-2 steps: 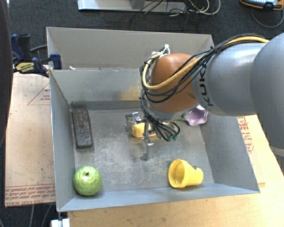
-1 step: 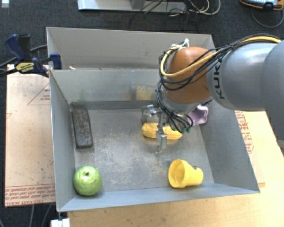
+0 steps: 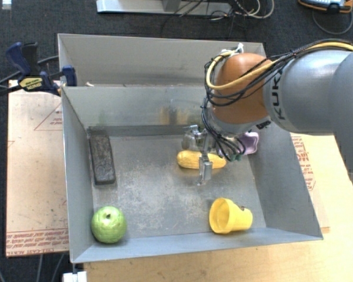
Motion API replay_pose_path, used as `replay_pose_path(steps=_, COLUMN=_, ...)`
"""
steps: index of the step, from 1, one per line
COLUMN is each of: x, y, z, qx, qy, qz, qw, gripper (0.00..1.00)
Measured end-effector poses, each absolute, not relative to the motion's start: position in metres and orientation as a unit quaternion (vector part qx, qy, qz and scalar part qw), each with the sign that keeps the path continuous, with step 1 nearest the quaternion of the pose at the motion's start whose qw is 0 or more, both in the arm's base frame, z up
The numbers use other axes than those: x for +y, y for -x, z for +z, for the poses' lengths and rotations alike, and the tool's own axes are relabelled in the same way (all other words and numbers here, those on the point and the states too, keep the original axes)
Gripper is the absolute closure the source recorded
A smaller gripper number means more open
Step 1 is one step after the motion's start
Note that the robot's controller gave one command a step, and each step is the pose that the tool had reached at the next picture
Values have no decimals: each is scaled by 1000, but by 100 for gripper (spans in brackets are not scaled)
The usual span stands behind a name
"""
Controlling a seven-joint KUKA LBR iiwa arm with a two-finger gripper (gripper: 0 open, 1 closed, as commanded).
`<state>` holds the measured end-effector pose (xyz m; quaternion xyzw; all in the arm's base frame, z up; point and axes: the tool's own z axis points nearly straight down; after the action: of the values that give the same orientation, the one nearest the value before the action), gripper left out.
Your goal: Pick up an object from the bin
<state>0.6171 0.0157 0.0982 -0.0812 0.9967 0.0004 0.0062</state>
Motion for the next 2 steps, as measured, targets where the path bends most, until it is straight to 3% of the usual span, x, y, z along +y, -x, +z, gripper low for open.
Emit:
replay_pose_path(steps=1, x=-23, y=-628, z=72, qx=998, qy=61, qz=3, qw=3, gripper=100)
replay_pose_path(steps=2, x=-23, y=-628, z=72, qx=998, qy=61, qz=3, qw=3, gripper=100)
